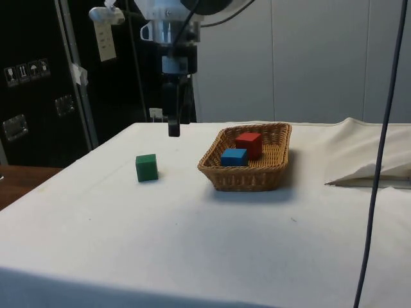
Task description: Pick up exactly two blocks and place them into the basket.
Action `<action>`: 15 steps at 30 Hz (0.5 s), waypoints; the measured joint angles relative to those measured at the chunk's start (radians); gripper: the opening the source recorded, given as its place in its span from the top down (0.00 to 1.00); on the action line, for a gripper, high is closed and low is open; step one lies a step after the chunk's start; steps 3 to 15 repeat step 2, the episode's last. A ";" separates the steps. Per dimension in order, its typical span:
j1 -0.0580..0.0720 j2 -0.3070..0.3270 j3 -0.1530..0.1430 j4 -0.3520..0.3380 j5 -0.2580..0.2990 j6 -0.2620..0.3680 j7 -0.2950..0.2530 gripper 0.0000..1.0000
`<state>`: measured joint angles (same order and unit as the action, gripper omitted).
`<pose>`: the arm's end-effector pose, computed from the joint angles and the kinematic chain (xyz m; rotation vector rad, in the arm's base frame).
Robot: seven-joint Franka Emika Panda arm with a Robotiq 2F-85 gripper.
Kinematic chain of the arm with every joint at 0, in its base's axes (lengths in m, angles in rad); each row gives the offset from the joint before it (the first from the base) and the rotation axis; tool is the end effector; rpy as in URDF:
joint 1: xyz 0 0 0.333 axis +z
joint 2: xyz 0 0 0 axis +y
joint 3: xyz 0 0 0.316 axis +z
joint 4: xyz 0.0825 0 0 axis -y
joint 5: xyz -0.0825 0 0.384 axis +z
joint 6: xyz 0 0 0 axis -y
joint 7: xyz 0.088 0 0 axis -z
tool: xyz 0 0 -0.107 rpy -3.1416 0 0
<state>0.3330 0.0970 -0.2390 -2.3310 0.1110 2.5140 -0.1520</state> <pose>0.5211 0.0481 0.3056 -3.0847 -0.2491 -0.1407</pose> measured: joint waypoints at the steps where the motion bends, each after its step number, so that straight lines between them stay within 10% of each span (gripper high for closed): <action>1: -0.001 -0.001 0.000 0.001 -0.002 -0.002 0.001 0.00; 15: -0.001 -0.001 0.000 0.001 -0.002 -0.002 0.001 0.00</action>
